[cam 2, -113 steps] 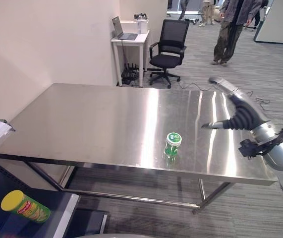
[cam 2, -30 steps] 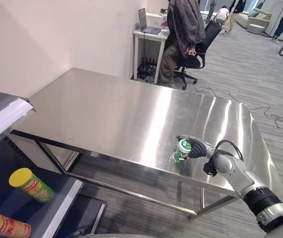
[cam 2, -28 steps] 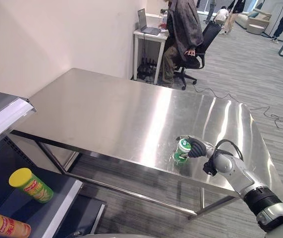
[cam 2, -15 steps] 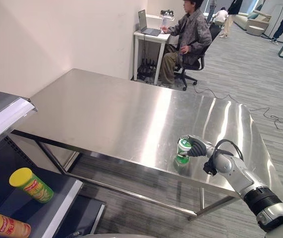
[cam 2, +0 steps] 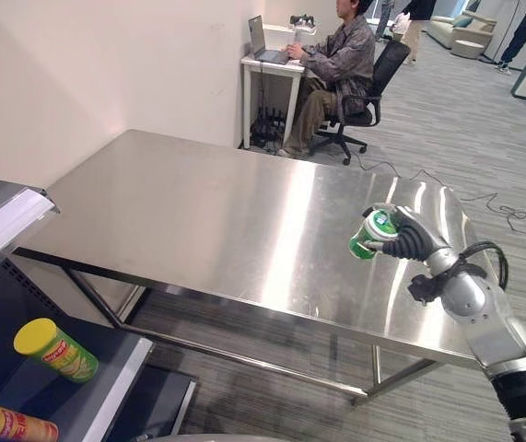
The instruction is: Put the goods on the table back onto the shelves and tidy them up.
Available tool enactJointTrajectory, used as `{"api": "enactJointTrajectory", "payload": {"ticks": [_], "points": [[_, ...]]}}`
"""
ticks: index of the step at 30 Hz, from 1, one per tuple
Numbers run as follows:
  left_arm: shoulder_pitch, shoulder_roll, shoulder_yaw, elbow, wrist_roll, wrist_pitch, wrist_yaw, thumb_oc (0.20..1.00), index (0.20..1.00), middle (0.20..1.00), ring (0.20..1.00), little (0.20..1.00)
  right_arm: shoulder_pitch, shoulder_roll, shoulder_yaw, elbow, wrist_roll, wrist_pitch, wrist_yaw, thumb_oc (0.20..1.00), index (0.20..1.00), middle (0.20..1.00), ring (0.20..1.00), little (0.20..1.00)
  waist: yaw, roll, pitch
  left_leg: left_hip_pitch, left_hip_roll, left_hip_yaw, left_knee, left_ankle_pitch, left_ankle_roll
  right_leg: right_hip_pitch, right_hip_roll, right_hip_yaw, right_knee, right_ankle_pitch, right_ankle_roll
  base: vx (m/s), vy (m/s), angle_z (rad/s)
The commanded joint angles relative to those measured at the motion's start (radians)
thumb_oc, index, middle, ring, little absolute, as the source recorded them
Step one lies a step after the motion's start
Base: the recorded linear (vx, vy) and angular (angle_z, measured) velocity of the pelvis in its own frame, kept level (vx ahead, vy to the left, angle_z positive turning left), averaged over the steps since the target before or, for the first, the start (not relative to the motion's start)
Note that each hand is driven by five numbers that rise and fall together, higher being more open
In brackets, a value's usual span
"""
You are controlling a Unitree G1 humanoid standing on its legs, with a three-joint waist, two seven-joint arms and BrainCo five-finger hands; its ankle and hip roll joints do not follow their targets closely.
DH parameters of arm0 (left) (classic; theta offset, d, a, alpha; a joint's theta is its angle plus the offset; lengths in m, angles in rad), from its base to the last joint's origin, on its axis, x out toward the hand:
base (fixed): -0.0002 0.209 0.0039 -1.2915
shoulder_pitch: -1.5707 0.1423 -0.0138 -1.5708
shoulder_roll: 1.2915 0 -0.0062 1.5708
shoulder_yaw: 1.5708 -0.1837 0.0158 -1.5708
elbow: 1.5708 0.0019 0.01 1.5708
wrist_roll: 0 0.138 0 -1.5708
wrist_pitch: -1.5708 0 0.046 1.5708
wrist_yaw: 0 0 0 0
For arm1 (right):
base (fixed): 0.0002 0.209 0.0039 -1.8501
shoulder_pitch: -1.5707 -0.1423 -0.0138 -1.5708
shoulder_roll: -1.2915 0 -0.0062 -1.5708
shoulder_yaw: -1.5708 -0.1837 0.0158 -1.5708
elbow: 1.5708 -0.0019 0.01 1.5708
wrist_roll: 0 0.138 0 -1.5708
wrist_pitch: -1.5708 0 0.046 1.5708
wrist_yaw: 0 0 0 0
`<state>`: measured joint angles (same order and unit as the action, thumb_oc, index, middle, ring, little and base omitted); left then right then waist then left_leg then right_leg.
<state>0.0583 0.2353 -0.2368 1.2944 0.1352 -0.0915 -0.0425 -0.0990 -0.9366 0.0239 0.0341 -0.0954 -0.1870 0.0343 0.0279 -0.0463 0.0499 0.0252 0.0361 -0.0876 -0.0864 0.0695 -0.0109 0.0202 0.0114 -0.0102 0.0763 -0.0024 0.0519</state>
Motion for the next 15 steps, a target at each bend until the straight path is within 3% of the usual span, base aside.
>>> {"api": "enactJointTrajectory", "payload": {"ticks": [1, 3, 4, 5, 7, 8, 9, 10, 11, 12, 15], "points": [[-0.021, -0.02, -0.021, 0.066, -0.005, -0.005, -0.011, 1.0, 1.0, 1.0, 1.0, 1.0, -0.064, -0.001, -0.037, -0.082, 0.036, -0.026, -0.037, 0.2, 0.2, 0.2, 0.2, 0.2, 0.054, -0.03, 0.058, 0.065, -0.012, -0.01, 0.062, -0.151, 0.034, -0.156, -0.045, 0.022, 0.214, 0.024, 0.11, -0.14, -0.052, -0.41], [-0.021, -0.02, -0.021, 0.066, -0.005, -0.005, -0.011, 1.0, 1.0, 1.0, 1.0, 1.0, -0.064, -0.001, -0.037, -0.082, 0.036, -0.026, -0.037, 0.2, 0.2, 0.2, 0.2, 0.2, 0.054, -0.03, 0.057, 0.065, -0.012, -0.01, 0.062, -0.151, 0.034, -0.156, -0.045, 0.022, 0.214, 0.024, 0.11, 0.0, 0.0, 0.04], [-0.021, -0.02, -0.021, 0.066, -0.005, -0.005, -0.011, 1.0, 1.0, 1.0, 1.0, 1.0, -0.064, -0.001, -0.037, -0.082, 0.036, -0.026, -0.037, 0.2, 0.2, 0.2, 0.2, 0.2, 0.054, -0.03, 0.057, 0.065, -0.012, -0.01, 0.062, -0.151, 0.034, -0.156, -0.045, 0.022, 0.214, 0.024, 0.11, 0.0, -0.712, 0.21], [-0.015, 0.01, -0.004, 0.022, -0.06, -0.01, 0.005, 1.0, 1.0, 1.0, 1.0, 1.0, 0.068, 0.058, -0.189, -0.171, 0.0, -0.011, -0.055, 0.2, 0.2, 0.2, 0.2, 0.2, 0.035, -0.026, 0.036, 0.003, 0.034, -0.245, 0.072, -0.124, -0.045, -0.113, -0.213, 0.276, 0.194, 0.099, 0.094, 0.0, -0.858, 0.26], [-0.01, 0.019, 0.007, 0.013, -0.084, -0.013, 0.014, 1.0, 1.0, 1.0, 1.0, 1.0, 0.076, 0.06, -0.212, -0.188, -0.005, -0.012, -0.069, 0.2, 0.2, 0.2, 0.2, 0.2, 0.029, -0.042, 0.025, -0.02, 0.054, -0.307, 0.081, -0.116, -0.073, -0.078, -0.219, 0.398, 0.192, 0.133, 0.107, -0.02, -0.783, 1.23], [-0.008, 0.028, 0.013, -0.005, -0.1, -0.013, 0.02, 1.0, 1.0, 1.0, 1.0, 1.0, 0.075, 0.062, -0.218, -0.211, -0.006, -0.012, -0.068, 0.2, 0.2, 0.2, 0.2, 0.2, 0.027, -0.048, 0.024, -0.038, 0.067, -0.328, 0.088, -0.108, -0.088, -0.065, -0.212, 0.435, 0.187, 0.121, 0.118, -0.17, -0.657, 2.15], [-0.016, 0.04, 0.016, -0.033, -0.117, -0.016, 0.017, 1.0, 1.0, 1.0, 1.0, 1.0, 0.097, 0.055, -0.253, -0.239, -0.012, -0.012, -0.079, 0.2, 0.2, 0.2, 0.2, 0.2, 0.03, -0.058, 0.028, -0.069, 0.086, -0.364, 0.098, -0.083, -0.11, -0.048, -0.171, 0.451, 0.161, -0.023, 0.116, -0.16, -0.466, 1.45], [-0.015, 0.041, 0.015, -0.034, -0.117, -0.016, 0.017, 1.0, 1.0, 1.0, 1.0, 1.0, 0.101, 0.056, -0.257, -0.242, -0.012, -0.011, -0.078, 0.2, 0.2, 0.2, 0.2, 0.2, 0.026, -0.058, 0.028, -0.069, 0.087, -0.37, 0.097, -0.083, -0.113, -0.049, -0.169, 0.446, 0.169, -0.03, 0.115, -0.22, -0.506, 1.29], [-0.015, 0.045, 0.02, -0.043, -0.121, -0.021, 0.022, 1.0, 1.0, 1.0, 1.0, 1.0, 0.118, 0.066, -0.281, -0.272, 0.008, -0.024, -0.076, 0.2, 0.2, 0.2, 0.2, 0.2, 0.023, -0.06, 0.03, -0.094, 0.117, -0.384, 0.094, -0.06, -0.129, -0.032, -0.151, 0.42, 0.152, -0.131, 0.102, -0.17, -0.429, 1.05], [-0.008, 0.039, 0.02, -0.048, -0.124, -0.022, 0.023, 1.0, 1.0, 1.0, 1.0, 1.0, 0.121, 0.076, -0.289, -0.285, 0.03, -0.038, -0.077, 0.2, 0.2, 0.2, 0.2, 0.2, 0.026, -0.058, 0.03, -0.121, 0.141, -0.402, 0.086, -0.023, -0.138, -0.021, -0.127, 0.395, 0.138, -0.182, 0.086, -0.17, -0.425, 1.47], [-0.007, 0.039, 0.02, -0.048, -0.124, -0.022, 0.023, 1.0, 1.0, 1.0, 1.0, 1.0, 0.122, 0.076, -0.29, -0.285, 0.03, -0.038, -0.077, 0.2, 0.2, 0.2, 0.2, 0.2, 0.02, -0.055, 0.028, -0.124, 0.143, -0.409, 0.083, -0.021, -0.14, -0.021, -0.124, 0.389, 0.14, -0.183, 0.085, -0.02, -0.076, 1.06]]}}
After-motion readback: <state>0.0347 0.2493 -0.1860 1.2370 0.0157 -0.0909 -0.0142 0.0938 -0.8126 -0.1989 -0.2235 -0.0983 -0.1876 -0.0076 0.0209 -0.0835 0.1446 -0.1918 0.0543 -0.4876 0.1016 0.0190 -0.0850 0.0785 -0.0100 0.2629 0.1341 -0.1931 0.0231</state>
